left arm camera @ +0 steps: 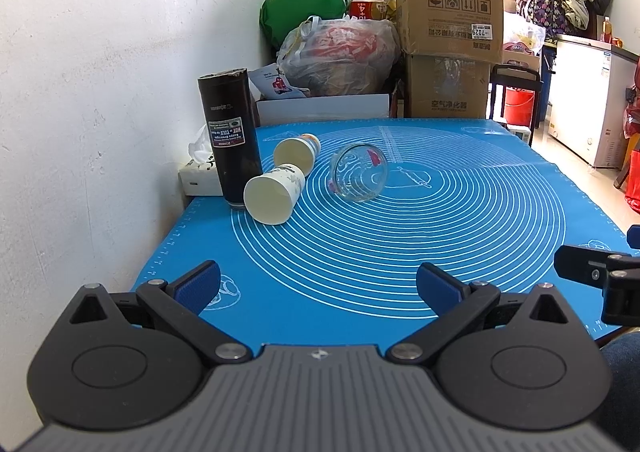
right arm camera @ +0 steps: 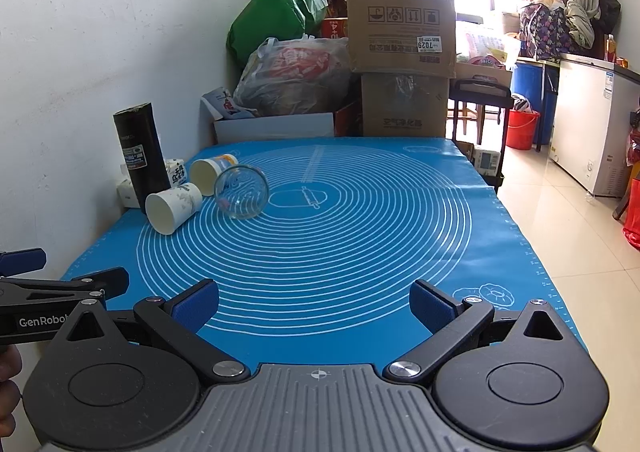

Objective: Flip cup upside down
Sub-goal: 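Move the left gripper to the sideways glass jar and close on its rim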

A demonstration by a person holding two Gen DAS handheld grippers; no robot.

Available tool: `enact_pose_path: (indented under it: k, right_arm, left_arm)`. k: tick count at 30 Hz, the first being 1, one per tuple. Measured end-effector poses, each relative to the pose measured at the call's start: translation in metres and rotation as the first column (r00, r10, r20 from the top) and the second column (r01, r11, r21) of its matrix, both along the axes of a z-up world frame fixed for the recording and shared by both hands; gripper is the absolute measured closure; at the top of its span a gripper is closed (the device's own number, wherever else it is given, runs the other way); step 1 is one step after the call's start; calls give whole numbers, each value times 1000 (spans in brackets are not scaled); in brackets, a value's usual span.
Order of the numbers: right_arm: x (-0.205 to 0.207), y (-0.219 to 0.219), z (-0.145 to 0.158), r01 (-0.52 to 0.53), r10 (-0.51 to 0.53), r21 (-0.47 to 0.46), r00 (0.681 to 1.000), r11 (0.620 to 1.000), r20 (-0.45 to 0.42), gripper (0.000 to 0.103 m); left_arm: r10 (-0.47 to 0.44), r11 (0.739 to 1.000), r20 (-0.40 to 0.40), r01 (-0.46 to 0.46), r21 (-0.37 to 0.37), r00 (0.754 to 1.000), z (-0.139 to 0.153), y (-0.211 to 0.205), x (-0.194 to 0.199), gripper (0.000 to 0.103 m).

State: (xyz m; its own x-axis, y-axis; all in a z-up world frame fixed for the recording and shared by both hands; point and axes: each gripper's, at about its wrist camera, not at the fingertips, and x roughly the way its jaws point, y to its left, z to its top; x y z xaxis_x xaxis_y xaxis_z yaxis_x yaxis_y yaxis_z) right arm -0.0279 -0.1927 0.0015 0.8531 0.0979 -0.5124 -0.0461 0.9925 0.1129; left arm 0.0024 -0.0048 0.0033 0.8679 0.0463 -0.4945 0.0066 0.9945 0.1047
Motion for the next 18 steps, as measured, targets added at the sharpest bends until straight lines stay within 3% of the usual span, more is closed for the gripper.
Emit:
enact_pose_path:
  k: [7, 18]
  right_arm:
    - [11, -2, 6, -9, 9, 0, 1000, 1000, 4, 0]
    - [70, -30, 23, 17, -17, 9, 1000, 1000, -1, 0]
  left_arm:
    - [-8, 999, -45, 6, -45, 999, 4, 4, 19, 0]
    - [-21, 996, -144, 8, -89, 989, 18, 3, 106, 0]
